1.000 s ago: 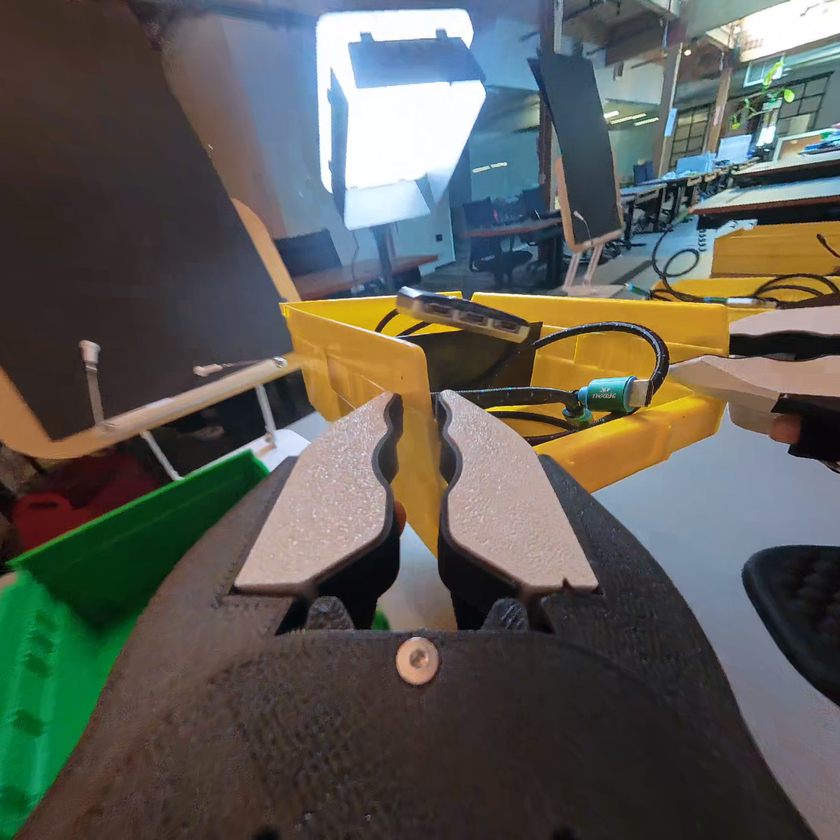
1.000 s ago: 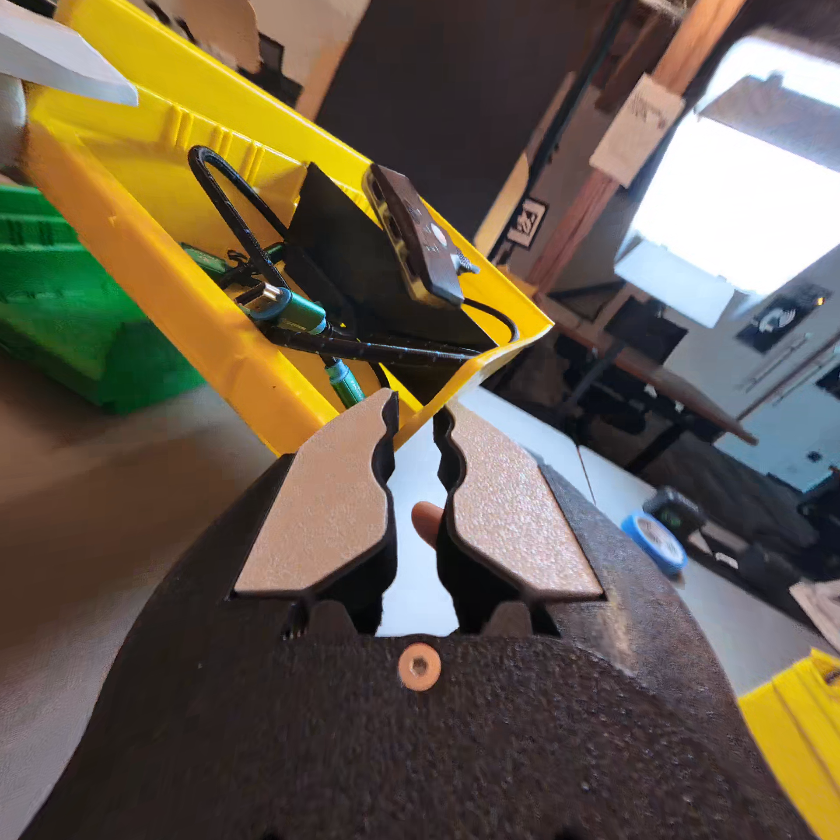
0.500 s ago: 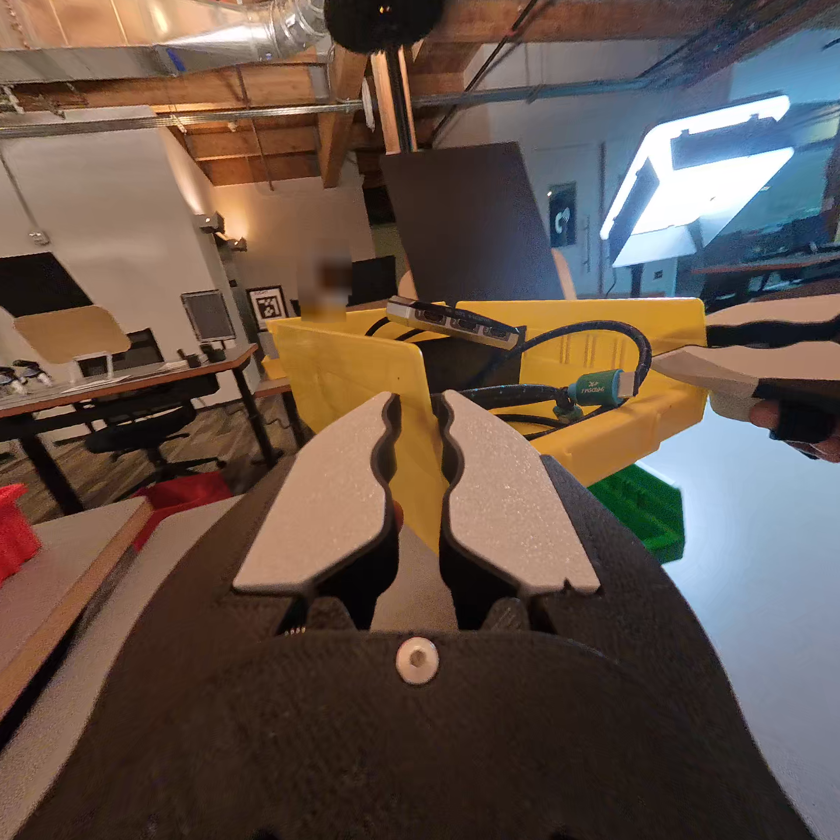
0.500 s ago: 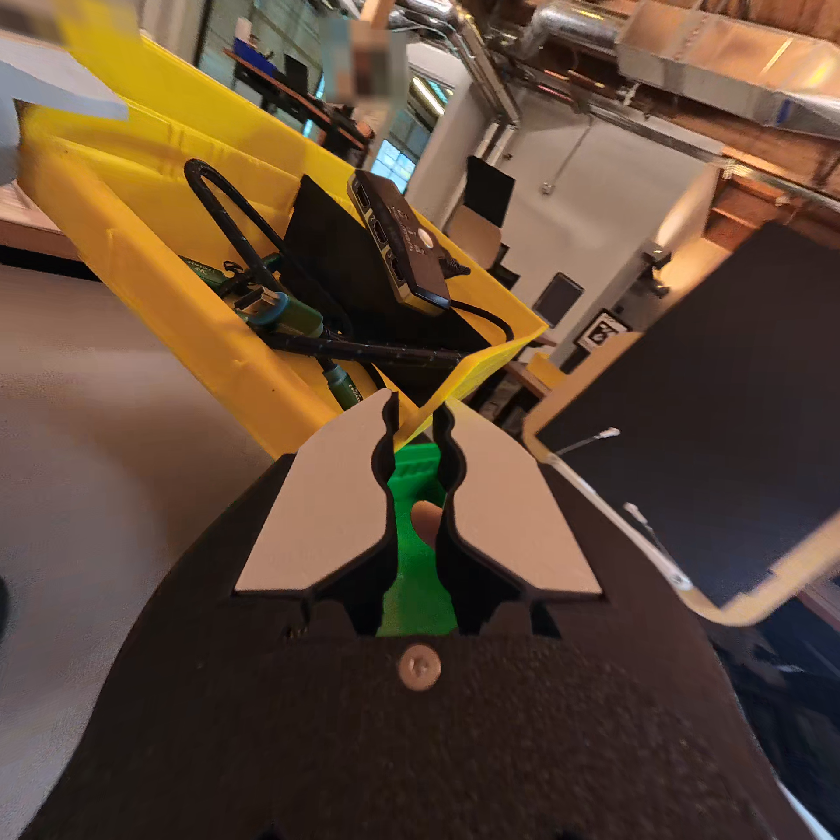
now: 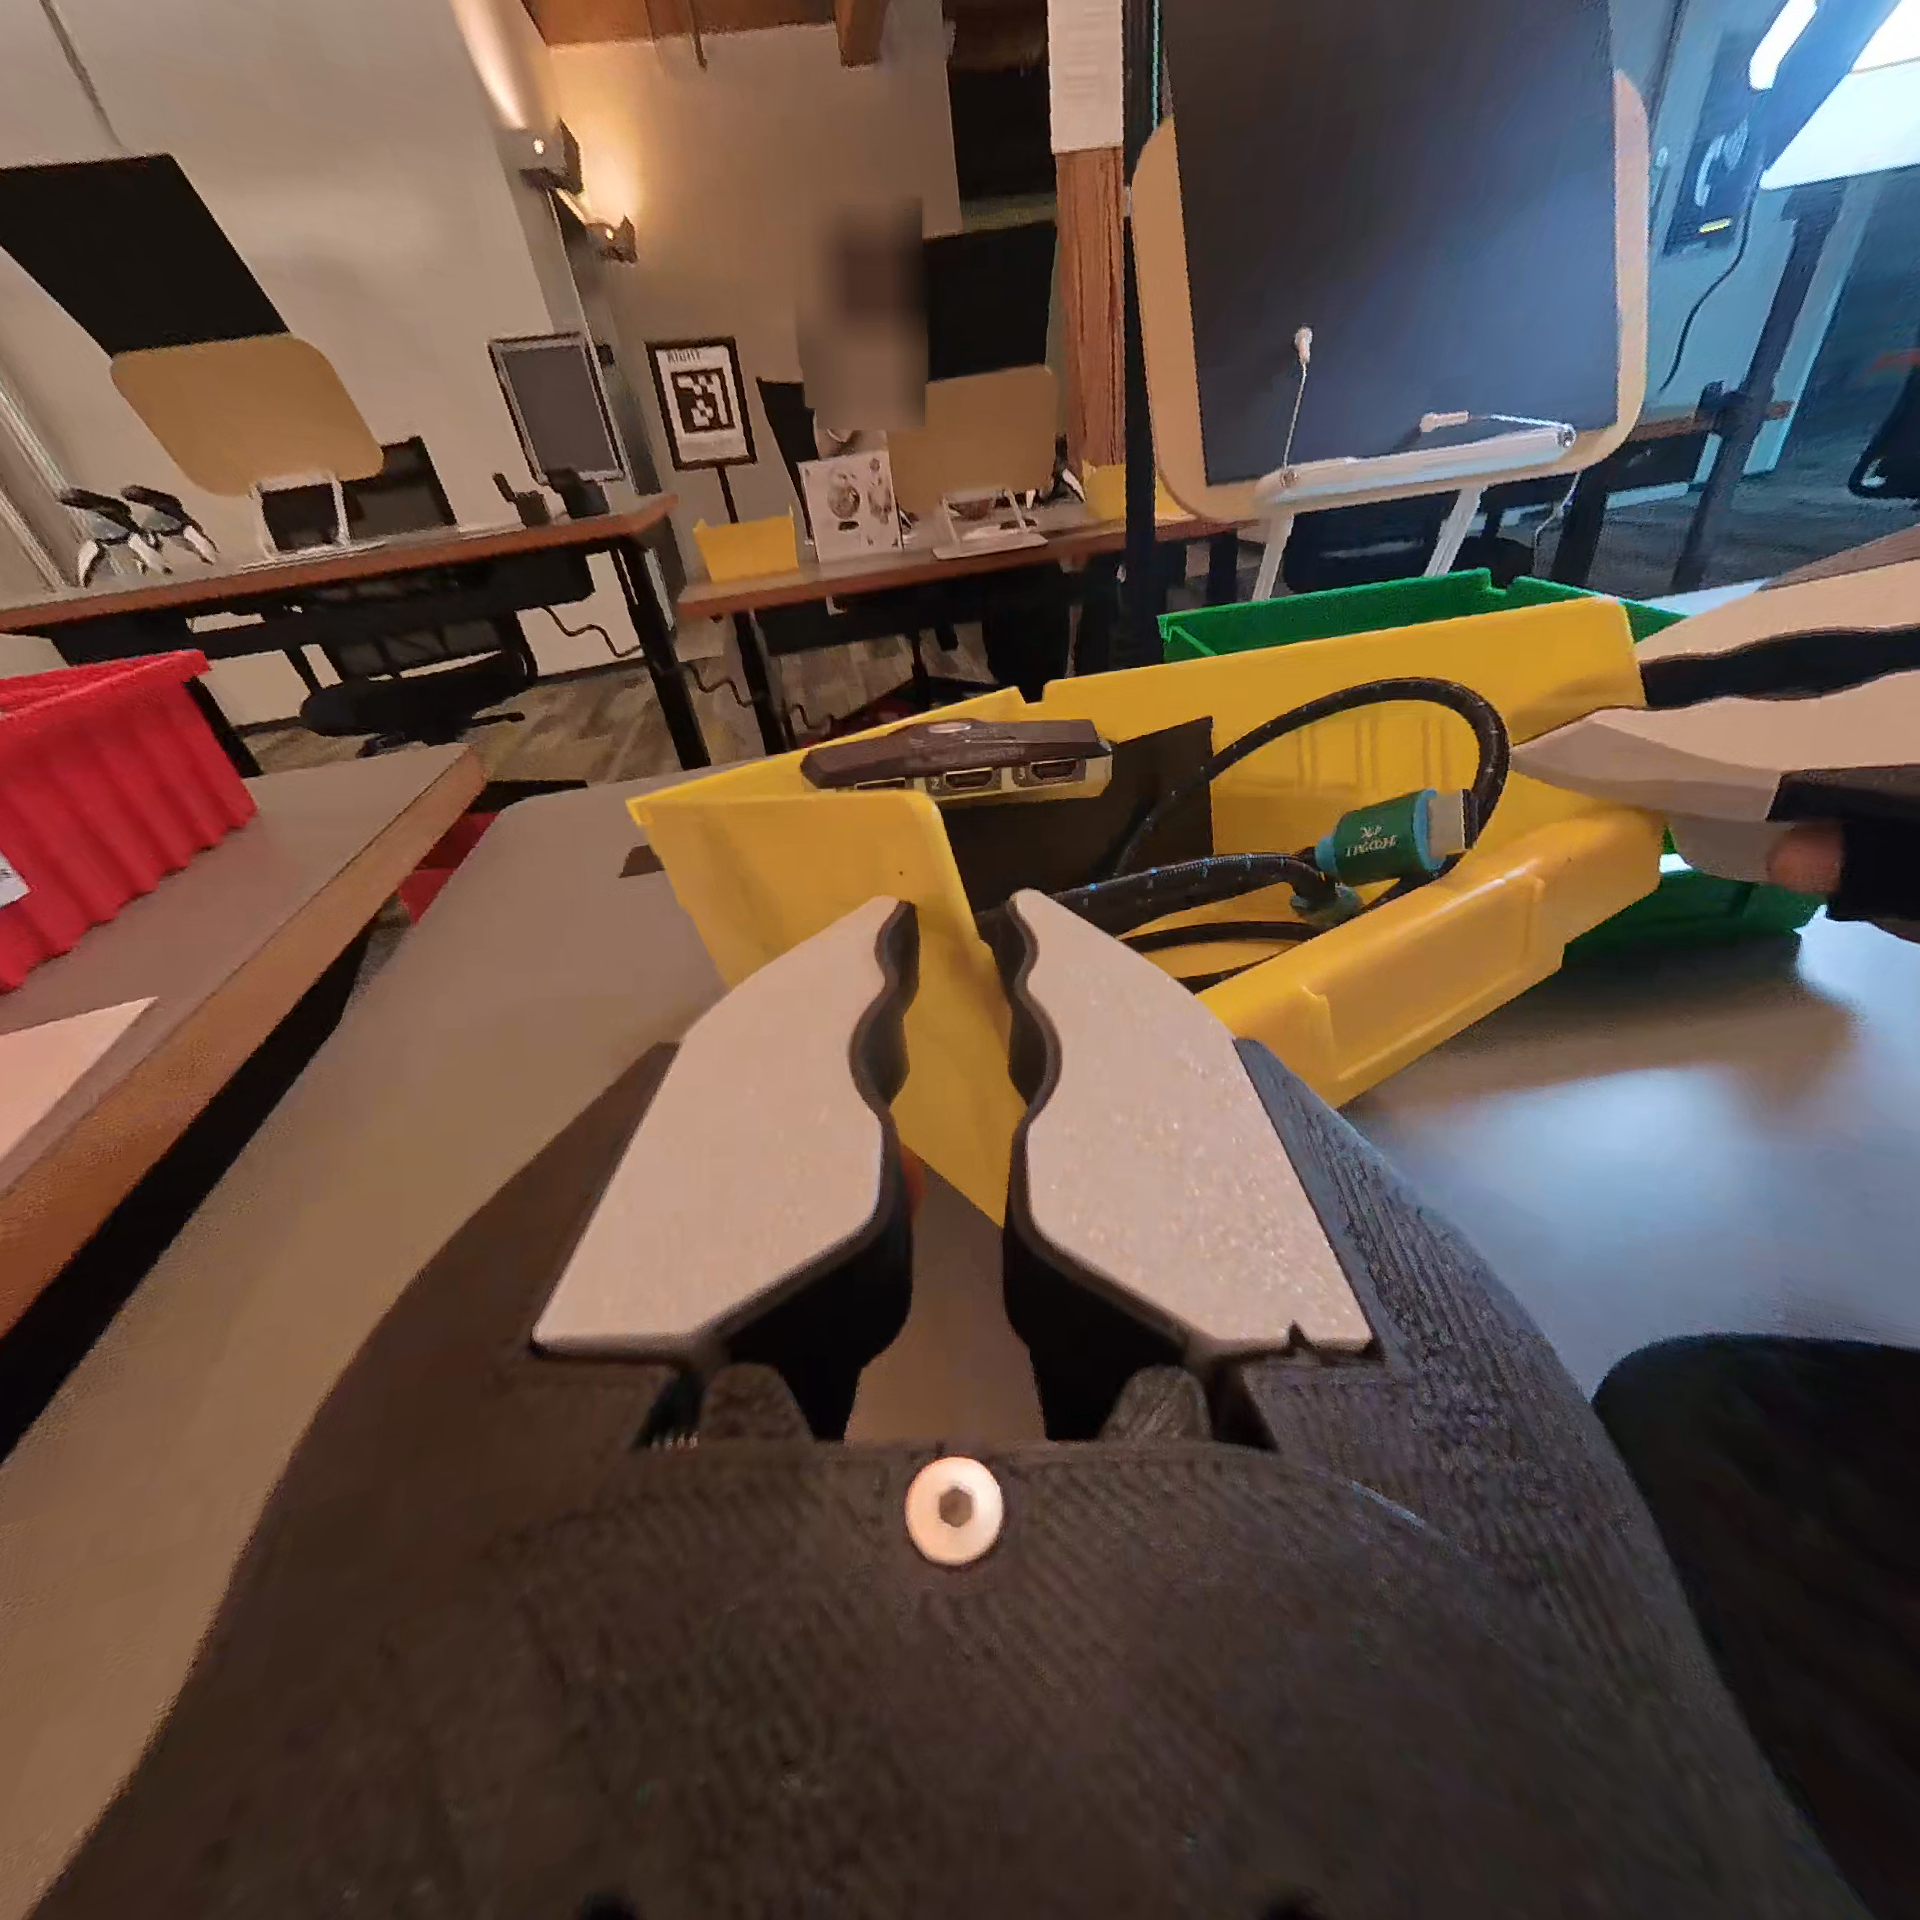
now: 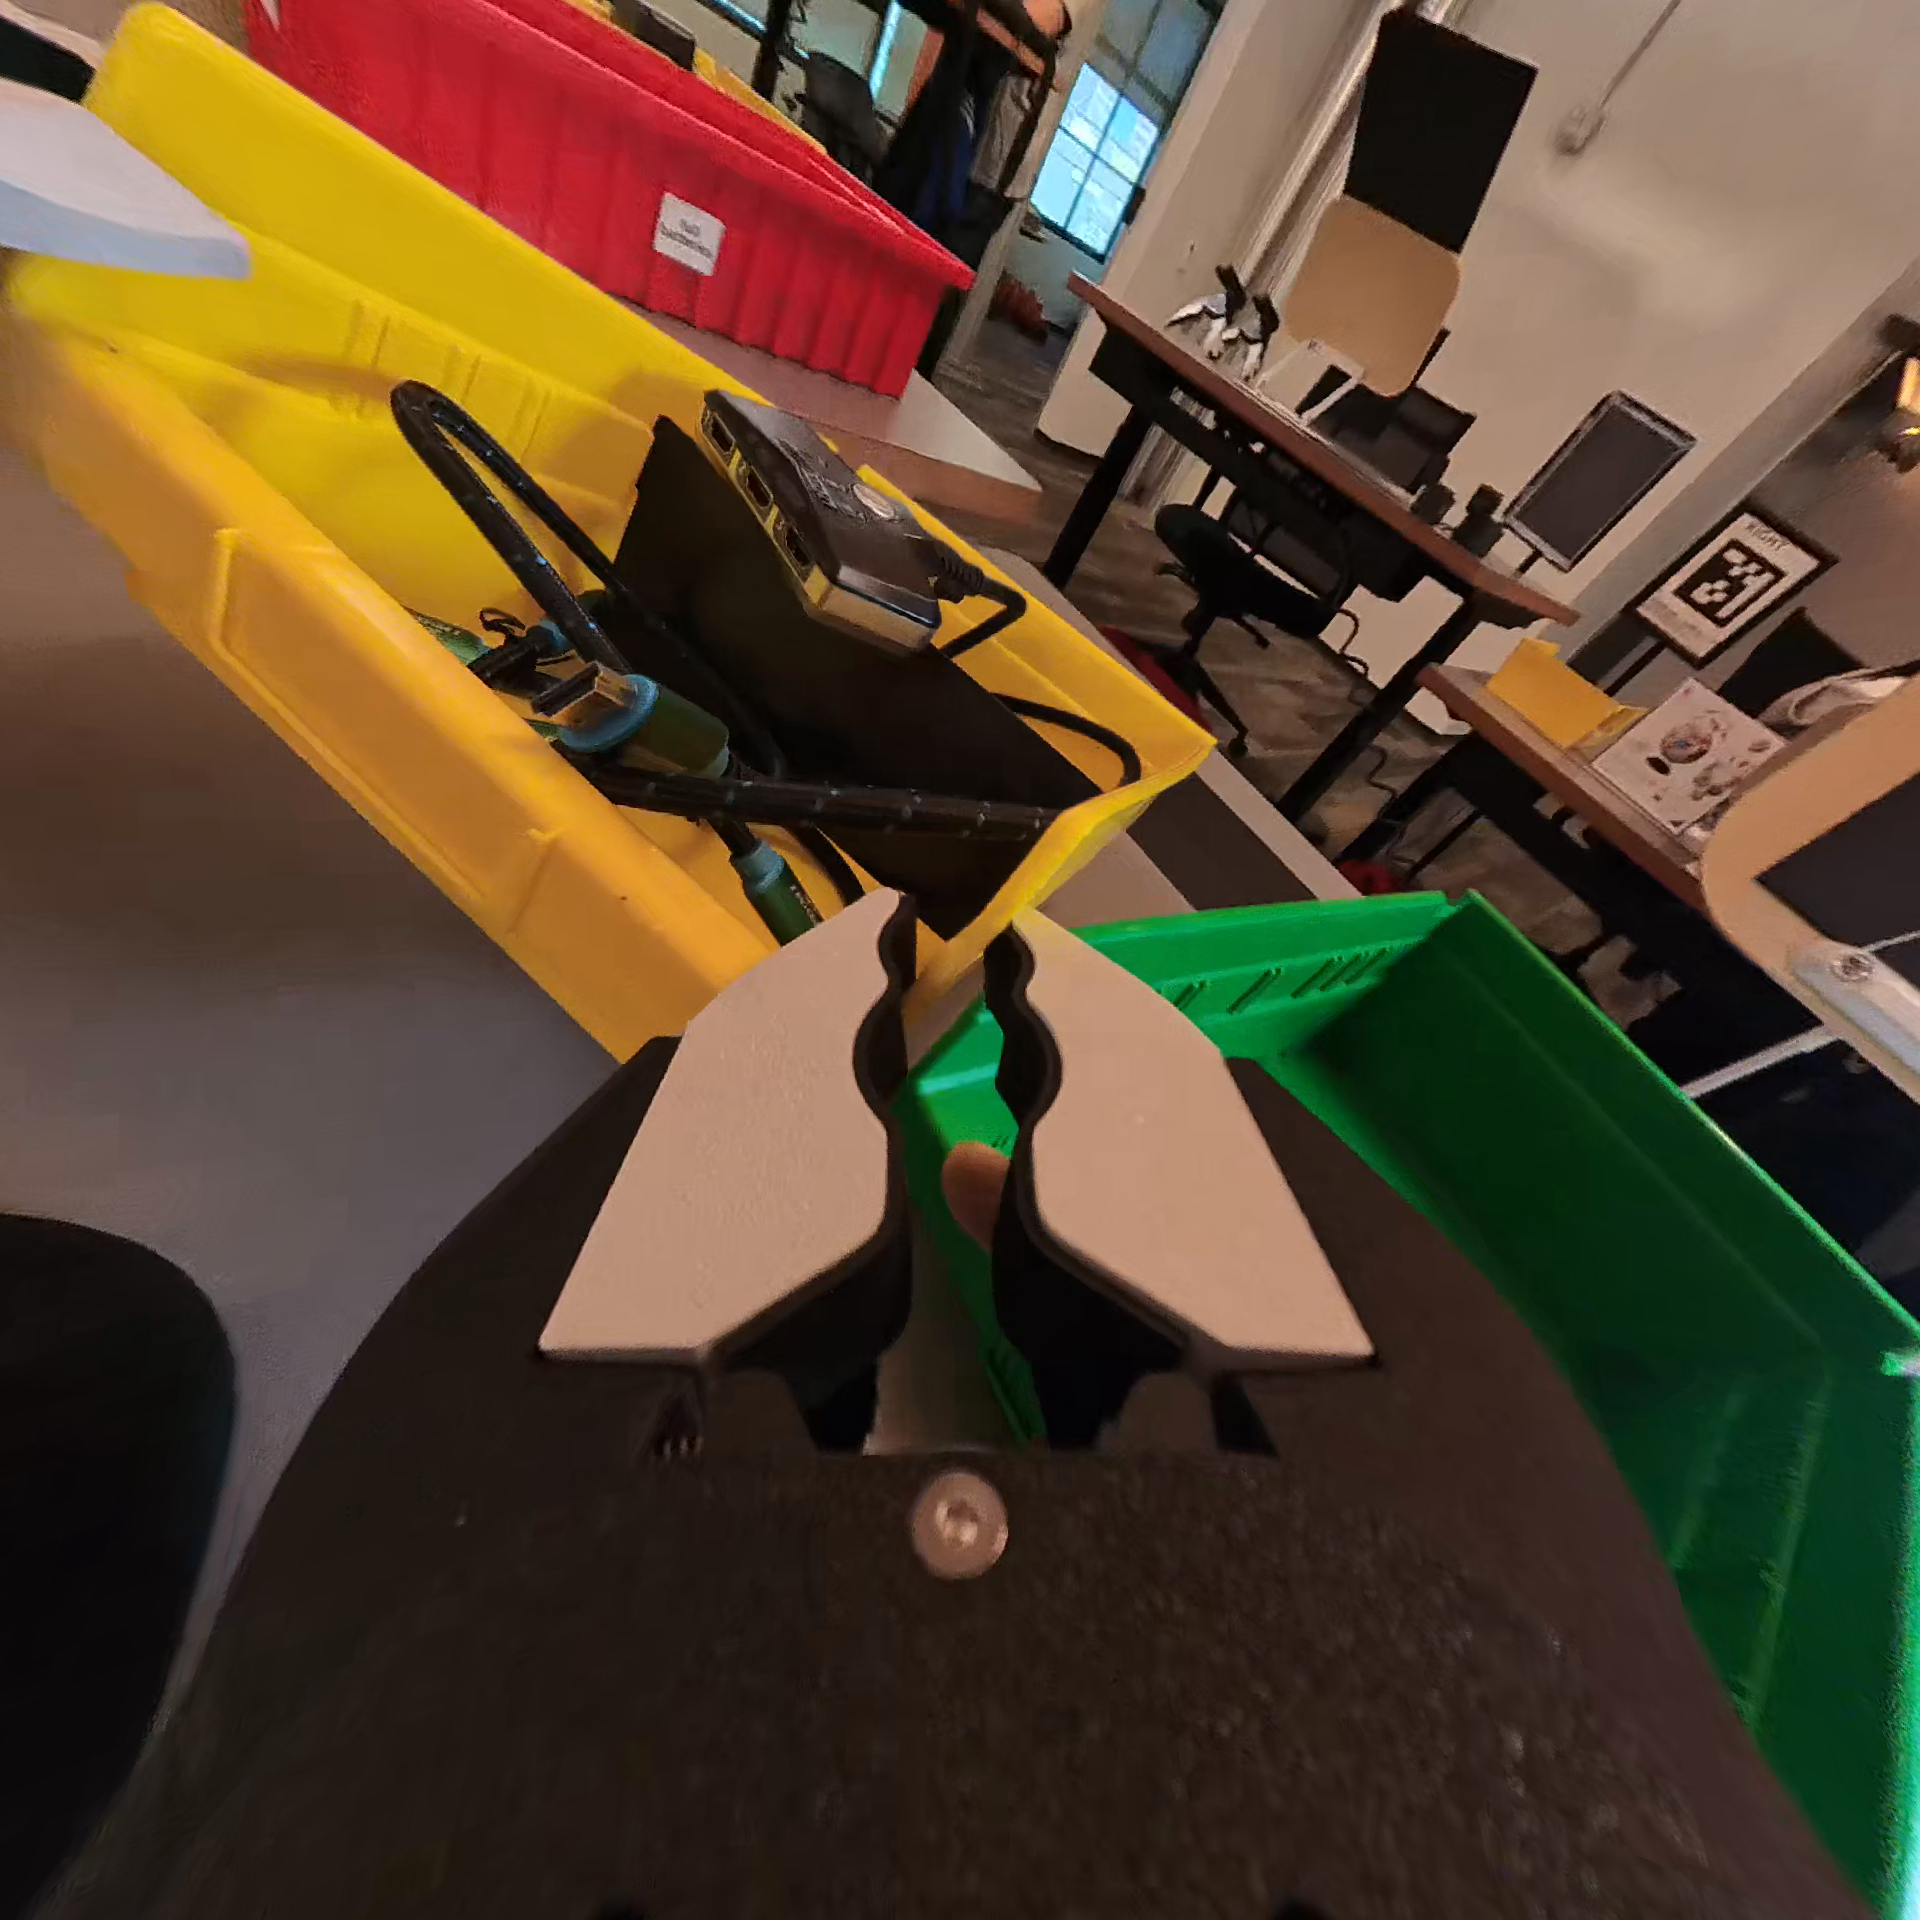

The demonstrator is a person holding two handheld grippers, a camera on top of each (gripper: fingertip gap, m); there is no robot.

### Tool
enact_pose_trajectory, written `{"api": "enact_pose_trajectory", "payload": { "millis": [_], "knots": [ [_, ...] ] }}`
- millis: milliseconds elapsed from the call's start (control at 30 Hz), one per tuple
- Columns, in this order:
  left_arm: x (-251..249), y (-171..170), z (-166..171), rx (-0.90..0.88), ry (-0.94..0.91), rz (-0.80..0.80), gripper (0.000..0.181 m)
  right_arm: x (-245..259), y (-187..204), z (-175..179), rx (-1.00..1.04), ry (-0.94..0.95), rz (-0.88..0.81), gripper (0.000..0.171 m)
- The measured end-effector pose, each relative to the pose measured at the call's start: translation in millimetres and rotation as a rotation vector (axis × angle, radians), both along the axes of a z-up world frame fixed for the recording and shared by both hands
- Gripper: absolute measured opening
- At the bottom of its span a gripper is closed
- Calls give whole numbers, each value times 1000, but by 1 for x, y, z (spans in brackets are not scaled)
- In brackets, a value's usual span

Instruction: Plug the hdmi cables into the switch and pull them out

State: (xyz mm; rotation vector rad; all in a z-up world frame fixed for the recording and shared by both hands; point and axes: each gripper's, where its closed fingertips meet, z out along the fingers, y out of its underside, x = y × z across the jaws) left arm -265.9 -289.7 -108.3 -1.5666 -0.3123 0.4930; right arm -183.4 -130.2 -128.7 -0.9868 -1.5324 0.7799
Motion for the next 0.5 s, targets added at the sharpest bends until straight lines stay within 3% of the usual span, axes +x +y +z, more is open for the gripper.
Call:
{"api": "enact_pose_trajectory", "payload": {
  "millis": [233, 400, 500],
  "knots": [
    [-12, 38, -24, -3, -70, 89, 12, 7, 29, -27, 13, -150, -38, 23],
    [-5, 65, -49, -94, -143, 23, 25, 39, 42, -33, 18, -246, 24, 37],
    [-4, 61, -32, -72, -64, 11, 31, 66, 63, -23, 28, -281, 40, 40]
  ]
}}
